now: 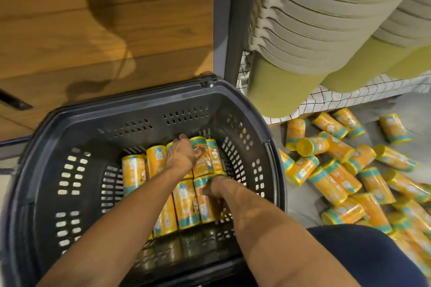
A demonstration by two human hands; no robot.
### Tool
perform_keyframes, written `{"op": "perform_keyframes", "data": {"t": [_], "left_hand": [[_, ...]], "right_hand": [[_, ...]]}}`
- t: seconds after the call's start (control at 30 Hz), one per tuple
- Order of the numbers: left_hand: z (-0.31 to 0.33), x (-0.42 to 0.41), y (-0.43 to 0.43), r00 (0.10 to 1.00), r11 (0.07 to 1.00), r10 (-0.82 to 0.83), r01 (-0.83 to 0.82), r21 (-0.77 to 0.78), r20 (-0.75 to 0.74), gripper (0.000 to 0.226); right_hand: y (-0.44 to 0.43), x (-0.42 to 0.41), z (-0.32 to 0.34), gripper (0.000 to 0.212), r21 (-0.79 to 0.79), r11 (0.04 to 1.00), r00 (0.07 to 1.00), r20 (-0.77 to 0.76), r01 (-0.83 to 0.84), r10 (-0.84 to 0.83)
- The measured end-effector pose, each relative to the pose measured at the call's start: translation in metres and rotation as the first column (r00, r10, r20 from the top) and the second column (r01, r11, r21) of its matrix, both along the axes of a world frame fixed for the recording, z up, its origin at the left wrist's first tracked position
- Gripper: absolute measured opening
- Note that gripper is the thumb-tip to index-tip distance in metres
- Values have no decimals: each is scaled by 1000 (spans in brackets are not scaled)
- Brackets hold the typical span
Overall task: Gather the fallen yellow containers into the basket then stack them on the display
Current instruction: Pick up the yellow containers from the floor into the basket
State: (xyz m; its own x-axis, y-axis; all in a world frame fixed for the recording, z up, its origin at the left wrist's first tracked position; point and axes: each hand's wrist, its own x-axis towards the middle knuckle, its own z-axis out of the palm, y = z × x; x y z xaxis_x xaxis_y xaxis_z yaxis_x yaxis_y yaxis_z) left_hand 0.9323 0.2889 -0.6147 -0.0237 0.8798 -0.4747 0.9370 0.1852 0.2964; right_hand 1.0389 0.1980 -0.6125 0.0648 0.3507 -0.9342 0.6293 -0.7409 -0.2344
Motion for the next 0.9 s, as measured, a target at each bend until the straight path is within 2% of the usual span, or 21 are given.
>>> {"op": "perform_keyframes", "data": {"t": [0.13, 0.2, 0.3, 0.37, 0.43, 0.5, 0.57, 0.63, 0.7, 0.73, 0.8, 0.83, 0.9], "left_hand": [[18, -5, 5, 992, 999, -31, 31, -5, 126, 34], [35, -5, 6, 981, 998, -53, 45, 43, 189, 20], [66, -1, 6, 952, 993, -85, 56, 104, 295, 15], [89, 2, 2, 929, 988, -122, 80, 132, 349, 15], [115, 4, -6, 893, 991, -121, 87, 97, 434, 11], [147, 4, -17, 852, 992, -124, 123, 37, 509, 10], [183, 3, -26, 829, 984, -168, 177, 35, 533, 10], [223, 1, -41, 793, 979, -176, 205, 17, 584, 7], [257, -9, -59, 754, 978, -112, 199, -62, 647, 6], [272, -14, -68, 731, 975, -65, 193, -114, 679, 17], [289, -21, -87, 701, 968, 15, 168, -185, 713, 53], [294, -16, -97, 680, 971, 58, 132, -199, 731, 49], [294, 12, -124, 615, 983, 38, 117, -139, 787, 13]], "right_hand": [[18, 1, 29, 45, 153, 978, 983, 142, -142, 120], [27, 7, 56, 42, 264, 949, 980, 142, -170, 136], [32, 25, 109, 39, 435, 885, 986, 76, -167, 149], [26, 44, 143, 35, 543, 838, 999, 9, -46, 49], [14, 66, 170, 33, 622, 770, 987, -146, 142, -64], [-6, 93, 194, 18, 607, 692, 913, -352, 391, -207], [-30, 122, 214, 11, 601, 599, 841, -462, 529, -280], [-57, 149, 226, 10, 626, 480, 788, -514, 615, -339], [-84, 173, 225, 14, 628, 370, 727, -548, 685, -414], [-98, 183, 223, 17, 635, 336, 711, -544, 696, -445], [-125, 201, 216, 25, 658, 295, 703, -526, 693, -479], [-137, 209, 212, 29, 662, 283, 698, -520, 694, -493], [-162, 224, 204, 31, 667, 239, 672, -524, 706, -523]]}}
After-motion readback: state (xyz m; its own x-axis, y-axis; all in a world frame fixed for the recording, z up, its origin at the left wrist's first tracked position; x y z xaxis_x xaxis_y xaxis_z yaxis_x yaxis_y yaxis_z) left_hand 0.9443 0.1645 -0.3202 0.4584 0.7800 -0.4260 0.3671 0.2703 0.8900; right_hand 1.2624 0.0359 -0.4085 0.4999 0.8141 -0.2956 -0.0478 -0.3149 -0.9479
